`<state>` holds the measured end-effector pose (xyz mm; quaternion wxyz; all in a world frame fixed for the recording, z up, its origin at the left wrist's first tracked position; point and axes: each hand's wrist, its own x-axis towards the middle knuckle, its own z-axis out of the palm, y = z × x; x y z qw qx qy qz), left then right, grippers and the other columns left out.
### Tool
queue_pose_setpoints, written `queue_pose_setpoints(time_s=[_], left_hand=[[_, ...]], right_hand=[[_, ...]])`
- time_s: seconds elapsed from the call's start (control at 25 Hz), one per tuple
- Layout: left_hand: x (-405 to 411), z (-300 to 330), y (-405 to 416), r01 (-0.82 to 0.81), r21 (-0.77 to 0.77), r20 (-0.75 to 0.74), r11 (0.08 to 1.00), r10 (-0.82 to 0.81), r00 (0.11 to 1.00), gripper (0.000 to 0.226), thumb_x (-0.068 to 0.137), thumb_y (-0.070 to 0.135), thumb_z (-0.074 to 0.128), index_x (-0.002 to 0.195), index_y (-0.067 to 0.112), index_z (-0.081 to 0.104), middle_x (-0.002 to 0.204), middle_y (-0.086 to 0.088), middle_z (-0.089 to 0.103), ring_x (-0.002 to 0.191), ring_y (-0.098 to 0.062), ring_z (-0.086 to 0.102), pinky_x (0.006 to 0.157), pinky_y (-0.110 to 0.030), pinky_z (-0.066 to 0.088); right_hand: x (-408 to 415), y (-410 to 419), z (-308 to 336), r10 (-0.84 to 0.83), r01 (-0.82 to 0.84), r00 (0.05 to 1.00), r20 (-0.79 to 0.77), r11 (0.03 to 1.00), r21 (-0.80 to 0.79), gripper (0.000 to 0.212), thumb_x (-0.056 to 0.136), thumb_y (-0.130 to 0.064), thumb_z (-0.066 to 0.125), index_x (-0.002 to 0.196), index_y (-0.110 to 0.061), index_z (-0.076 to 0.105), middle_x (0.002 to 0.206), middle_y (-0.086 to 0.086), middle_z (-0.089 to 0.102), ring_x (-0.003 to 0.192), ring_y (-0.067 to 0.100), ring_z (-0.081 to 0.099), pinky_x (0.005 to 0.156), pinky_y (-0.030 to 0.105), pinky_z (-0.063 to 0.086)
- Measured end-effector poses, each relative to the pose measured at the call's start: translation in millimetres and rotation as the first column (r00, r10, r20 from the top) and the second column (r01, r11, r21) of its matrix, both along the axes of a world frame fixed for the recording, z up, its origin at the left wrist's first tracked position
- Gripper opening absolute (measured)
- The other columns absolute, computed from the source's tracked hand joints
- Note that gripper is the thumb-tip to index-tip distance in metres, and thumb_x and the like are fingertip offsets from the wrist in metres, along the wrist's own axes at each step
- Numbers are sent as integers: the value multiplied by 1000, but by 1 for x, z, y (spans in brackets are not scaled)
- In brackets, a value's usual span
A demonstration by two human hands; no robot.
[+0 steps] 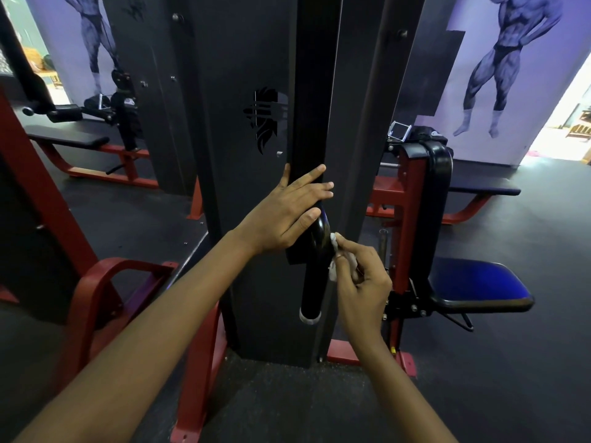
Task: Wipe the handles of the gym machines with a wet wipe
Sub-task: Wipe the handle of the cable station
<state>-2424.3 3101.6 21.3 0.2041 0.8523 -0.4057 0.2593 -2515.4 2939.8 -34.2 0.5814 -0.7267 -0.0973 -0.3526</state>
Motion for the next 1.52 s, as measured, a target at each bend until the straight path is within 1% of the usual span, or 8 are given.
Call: queue_pose_setpoints(time_s=[0.16, 0.48, 0.8, 1.08, 1.16, 1.28, 1.4, 1.52], left_hand=[[0, -1, 0, -7, -1, 2, 1000, 7, 1000, 47, 100, 30, 26, 132, 6, 51, 146, -4, 45, 148, -14, 12, 119, -52, -5], [-2, -1, -1, -8, -16, 0, 1000, 8, 1000, 46, 99, 29, 27, 132, 7, 51, 145, -5, 45, 147, -13, 12, 119, -50, -7], [-1, 0, 0, -16, 3, 18, 1000, 16, 1000, 46, 100, 29, 26, 133, 7, 50, 146, -5, 44, 147, -12, 11, 119, -50, -6], [0, 1, 0, -24, 28, 31, 999, 24, 999, 49, 100, 32, 24, 134, 7, 49, 147, -5, 43, 147, -13, 11, 119, -48, -7], [0, 4, 2, -49, 90, 84, 995, 42, 996, 52, 100, 35, 24, 138, 8, 46, 152, -6, 36, 148, -15, 10, 119, -45, -9], [3, 19, 8, -140, 203, 297, 969, 75, 952, 55, 100, 42, 27, 145, 11, 37, 158, -10, 20, 148, -25, 4, 119, -44, -10], [12, 38, 14, -188, 289, 393, 939, 62, 917, 57, 101, 48, 26, 146, 14, 37, 158, -11, 17, 148, -27, 5, 118, -45, -7], [18, 42, 16, -198, 331, 413, 923, 48, 910, 56, 100, 50, 27, 140, 16, 47, 159, -9, 16, 148, -26, 5, 119, -49, -3]], right_hand=[[-3, -1, -25, 34, -36, 987, -158, 999, -12, 22, 86, 4, 59, 101, -7, 70, 81, -4, 58, 67, 4, 55, 55, 9, 41], [-8, -8, -80, 52, -142, 821, -568, 983, -116, 26, 90, -1, 56, 112, -10, 65, 98, -7, 57, 82, 0, 57, 69, 4, 46], [7, -10, -39, 223, -166, 763, -607, 975, 149, 29, 92, -3, 52, 86, -26, 68, 94, -2, 70, 88, 10, 66, 73, 25, 55], [11, -17, 22, 379, -266, 822, -425, 916, 301, 16, 90, -6, 58, 95, -13, 72, 96, 4, 72, 95, 17, 67, 74, 27, 55], [2, -15, 18, 258, -205, 903, -343, 961, 184, 17, 90, -9, 60, 101, -16, 70, 101, -1, 71, 101, 12, 65, 87, 33, 53], [-14, -12, 11, 40, -5, 992, 123, 963, -269, 24, 88, -2, 60, 110, -8, 67, 103, 2, 64, 96, 8, 61, 83, 21, 51], [-12, -4, 16, 70, 300, 885, 461, 672, -677, 24, 91, 1, 54, 112, 5, 65, 104, 15, 61, 86, 16, 54, 74, 21, 48], [-5, 10, 17, 73, 425, 864, 499, 425, -799, 18, 88, 6, 53, 99, 8, 66, 102, 19, 62, 79, 22, 53, 71, 29, 51]])
